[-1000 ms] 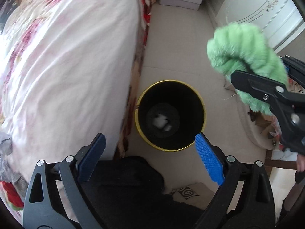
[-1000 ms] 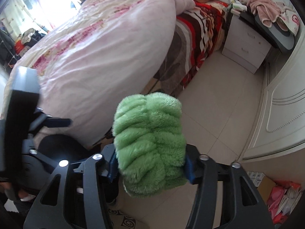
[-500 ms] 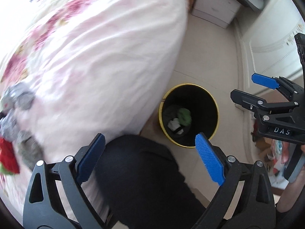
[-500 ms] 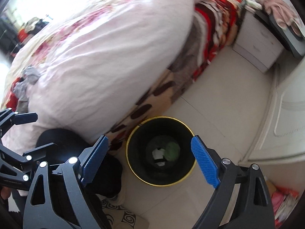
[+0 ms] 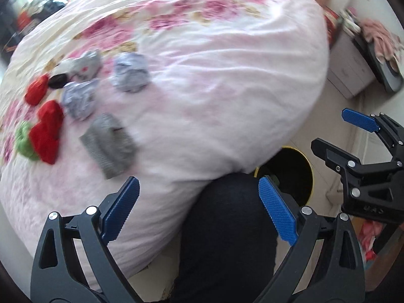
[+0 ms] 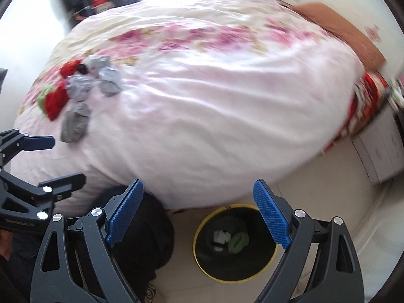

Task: Collect trash
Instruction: 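Return both tools to the bed toward the grey sock and paper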

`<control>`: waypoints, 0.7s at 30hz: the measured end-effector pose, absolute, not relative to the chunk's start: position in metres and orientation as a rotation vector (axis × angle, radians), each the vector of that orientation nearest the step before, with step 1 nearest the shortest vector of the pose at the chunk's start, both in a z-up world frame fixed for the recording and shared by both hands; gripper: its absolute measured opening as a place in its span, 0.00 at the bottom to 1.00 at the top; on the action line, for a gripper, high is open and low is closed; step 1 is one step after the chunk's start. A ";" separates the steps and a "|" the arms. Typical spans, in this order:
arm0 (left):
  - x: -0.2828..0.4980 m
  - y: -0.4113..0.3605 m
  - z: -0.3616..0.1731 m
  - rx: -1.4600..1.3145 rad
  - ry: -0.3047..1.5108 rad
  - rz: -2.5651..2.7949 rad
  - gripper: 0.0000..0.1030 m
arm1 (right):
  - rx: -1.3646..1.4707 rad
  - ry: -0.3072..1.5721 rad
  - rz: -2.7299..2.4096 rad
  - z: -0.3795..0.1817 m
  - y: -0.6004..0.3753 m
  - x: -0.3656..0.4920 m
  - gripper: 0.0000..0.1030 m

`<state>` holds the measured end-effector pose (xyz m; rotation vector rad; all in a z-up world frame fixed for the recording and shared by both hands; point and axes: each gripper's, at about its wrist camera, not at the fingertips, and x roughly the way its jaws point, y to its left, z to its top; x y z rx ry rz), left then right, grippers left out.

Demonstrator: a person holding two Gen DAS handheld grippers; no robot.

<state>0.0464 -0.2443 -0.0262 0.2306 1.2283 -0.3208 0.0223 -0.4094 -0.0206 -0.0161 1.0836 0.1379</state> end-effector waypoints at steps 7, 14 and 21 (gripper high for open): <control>0.051 -0.210 -0.015 0.165 1.234 -0.223 0.91 | -0.111 1.054 0.249 -0.009 -0.370 0.052 0.86; 0.060 -0.188 -0.014 0.107 1.213 -0.131 0.91 | -0.198 1.040 0.330 -0.009 -0.343 0.075 0.86; 0.069 -0.177 -0.029 0.074 1.245 -0.064 0.91 | -0.243 1.028 0.377 -0.007 -0.333 0.097 0.86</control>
